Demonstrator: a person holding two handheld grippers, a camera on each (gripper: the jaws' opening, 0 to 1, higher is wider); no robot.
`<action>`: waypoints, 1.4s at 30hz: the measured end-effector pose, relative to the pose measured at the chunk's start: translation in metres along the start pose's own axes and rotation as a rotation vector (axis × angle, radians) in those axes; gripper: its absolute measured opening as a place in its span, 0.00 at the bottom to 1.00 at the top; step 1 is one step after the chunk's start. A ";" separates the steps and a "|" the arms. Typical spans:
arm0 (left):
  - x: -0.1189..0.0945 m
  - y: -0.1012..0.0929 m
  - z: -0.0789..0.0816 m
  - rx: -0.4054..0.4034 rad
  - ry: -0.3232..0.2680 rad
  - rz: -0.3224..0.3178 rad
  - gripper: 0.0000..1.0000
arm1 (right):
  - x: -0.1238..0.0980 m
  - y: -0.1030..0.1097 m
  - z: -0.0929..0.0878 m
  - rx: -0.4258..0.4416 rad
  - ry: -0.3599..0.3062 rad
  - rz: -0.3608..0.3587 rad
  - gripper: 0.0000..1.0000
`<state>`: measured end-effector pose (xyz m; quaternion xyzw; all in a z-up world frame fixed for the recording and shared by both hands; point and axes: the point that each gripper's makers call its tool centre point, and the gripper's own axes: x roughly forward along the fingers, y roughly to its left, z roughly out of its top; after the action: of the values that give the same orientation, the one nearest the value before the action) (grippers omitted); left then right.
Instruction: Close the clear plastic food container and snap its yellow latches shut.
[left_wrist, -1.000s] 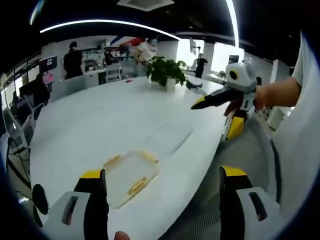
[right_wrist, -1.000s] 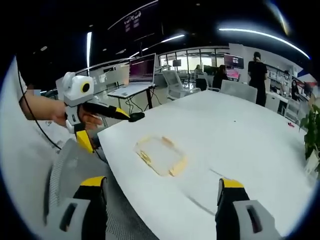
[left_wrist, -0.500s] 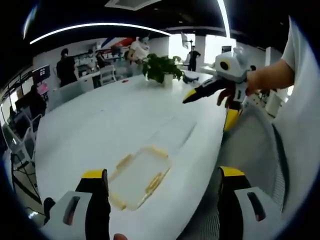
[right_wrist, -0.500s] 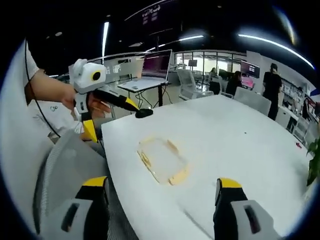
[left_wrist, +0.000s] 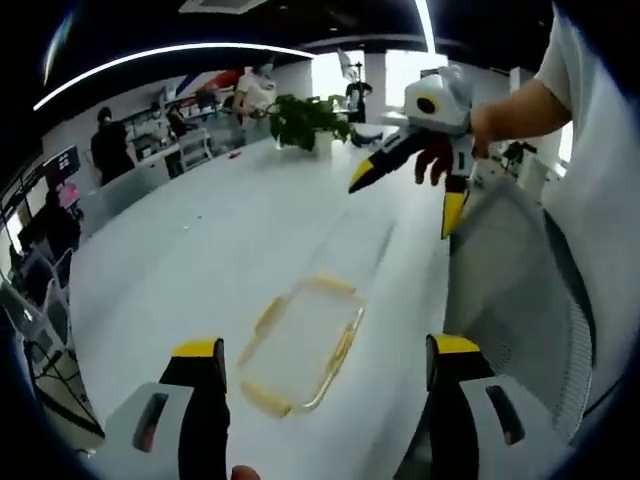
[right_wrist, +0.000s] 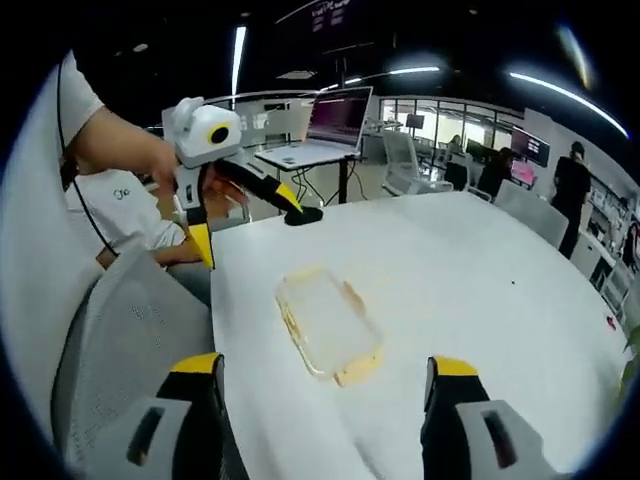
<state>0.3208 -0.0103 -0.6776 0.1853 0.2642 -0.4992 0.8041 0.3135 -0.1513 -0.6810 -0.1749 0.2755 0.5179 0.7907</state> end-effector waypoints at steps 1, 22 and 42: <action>0.001 0.001 -0.002 0.003 0.005 -0.005 0.81 | 0.002 -0.001 -0.001 -0.007 0.005 0.004 0.80; 0.019 0.021 -0.024 0.099 0.099 -0.099 0.81 | 0.041 -0.018 -0.022 -0.193 0.178 0.108 0.75; 0.031 0.037 -0.061 0.230 0.234 -0.188 0.72 | 0.060 -0.028 -0.034 -0.230 0.252 0.171 0.65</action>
<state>0.3507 0.0182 -0.7433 0.3071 0.3133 -0.5743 0.6912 0.3488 -0.1381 -0.7450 -0.3036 0.3252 0.5855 0.6777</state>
